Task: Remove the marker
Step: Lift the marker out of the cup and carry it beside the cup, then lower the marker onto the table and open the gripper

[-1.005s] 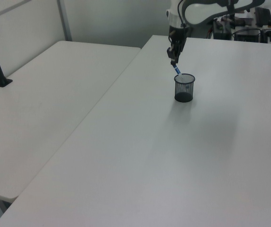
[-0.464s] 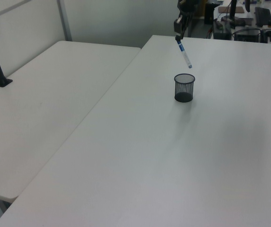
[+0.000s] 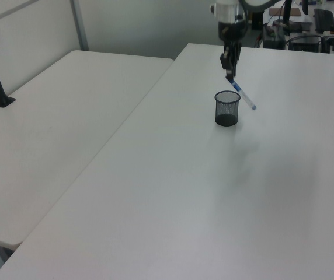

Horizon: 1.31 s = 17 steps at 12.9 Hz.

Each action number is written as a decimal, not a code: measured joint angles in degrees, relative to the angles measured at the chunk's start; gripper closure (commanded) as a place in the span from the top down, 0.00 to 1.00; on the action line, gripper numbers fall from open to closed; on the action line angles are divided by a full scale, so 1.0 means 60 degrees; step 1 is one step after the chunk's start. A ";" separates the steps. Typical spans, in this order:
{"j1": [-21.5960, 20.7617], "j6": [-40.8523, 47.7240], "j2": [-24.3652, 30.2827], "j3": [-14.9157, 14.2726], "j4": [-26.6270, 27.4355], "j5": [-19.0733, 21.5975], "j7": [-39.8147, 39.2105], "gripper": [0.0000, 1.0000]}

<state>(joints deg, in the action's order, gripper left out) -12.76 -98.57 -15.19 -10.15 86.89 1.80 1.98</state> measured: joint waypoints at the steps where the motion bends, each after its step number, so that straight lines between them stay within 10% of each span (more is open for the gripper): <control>1: -0.0163 0.0198 -0.0133 0.0004 0.0057 0.0035 -0.0056 0.00; 9: -0.1129 0.0385 -0.1595 0.0022 0.0217 0.0054 -0.0120 0.03; 17: -0.1404 0.0344 -0.2086 0.0014 0.0181 0.0053 -0.0108 0.32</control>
<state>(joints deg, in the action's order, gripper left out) -21.19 -96.50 -27.70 -10.06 87.98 2.12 1.33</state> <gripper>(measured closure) 0.780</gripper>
